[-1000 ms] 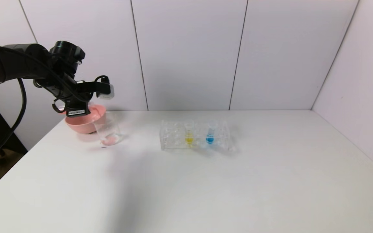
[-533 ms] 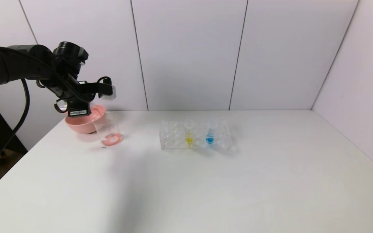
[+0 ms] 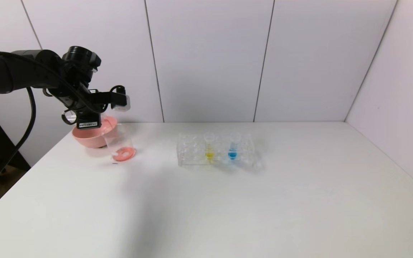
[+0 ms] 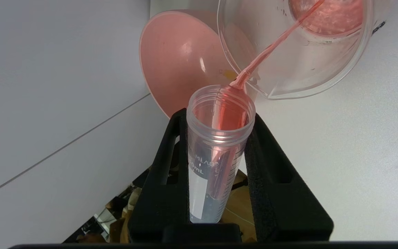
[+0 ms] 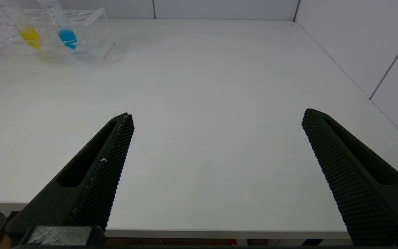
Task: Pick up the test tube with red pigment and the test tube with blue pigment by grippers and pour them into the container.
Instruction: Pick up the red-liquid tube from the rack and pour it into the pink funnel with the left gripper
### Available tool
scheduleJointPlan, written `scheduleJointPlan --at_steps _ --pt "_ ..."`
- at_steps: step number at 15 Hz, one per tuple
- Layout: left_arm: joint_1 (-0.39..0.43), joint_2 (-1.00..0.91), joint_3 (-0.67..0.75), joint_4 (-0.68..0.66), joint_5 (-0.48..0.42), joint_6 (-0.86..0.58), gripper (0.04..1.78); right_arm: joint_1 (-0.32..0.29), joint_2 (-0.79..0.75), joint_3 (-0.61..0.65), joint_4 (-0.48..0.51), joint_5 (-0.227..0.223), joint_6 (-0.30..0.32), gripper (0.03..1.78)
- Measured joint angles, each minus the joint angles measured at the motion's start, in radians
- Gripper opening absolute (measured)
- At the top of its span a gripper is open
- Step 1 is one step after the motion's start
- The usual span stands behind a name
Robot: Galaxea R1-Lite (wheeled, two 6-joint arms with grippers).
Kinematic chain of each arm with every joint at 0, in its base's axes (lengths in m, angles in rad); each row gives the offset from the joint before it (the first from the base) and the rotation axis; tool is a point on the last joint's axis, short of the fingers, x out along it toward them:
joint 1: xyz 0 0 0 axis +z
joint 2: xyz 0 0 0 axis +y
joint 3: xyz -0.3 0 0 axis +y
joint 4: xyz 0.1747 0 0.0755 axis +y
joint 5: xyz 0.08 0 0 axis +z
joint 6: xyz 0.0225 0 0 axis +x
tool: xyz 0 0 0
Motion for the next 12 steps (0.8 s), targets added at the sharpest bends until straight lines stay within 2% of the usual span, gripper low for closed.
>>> scheduleJointPlan --at_steps 12 --pt "-0.010 0.005 0.000 0.000 0.059 0.002 0.50 0.000 0.000 0.000 0.000 0.000 0.000 1.77"
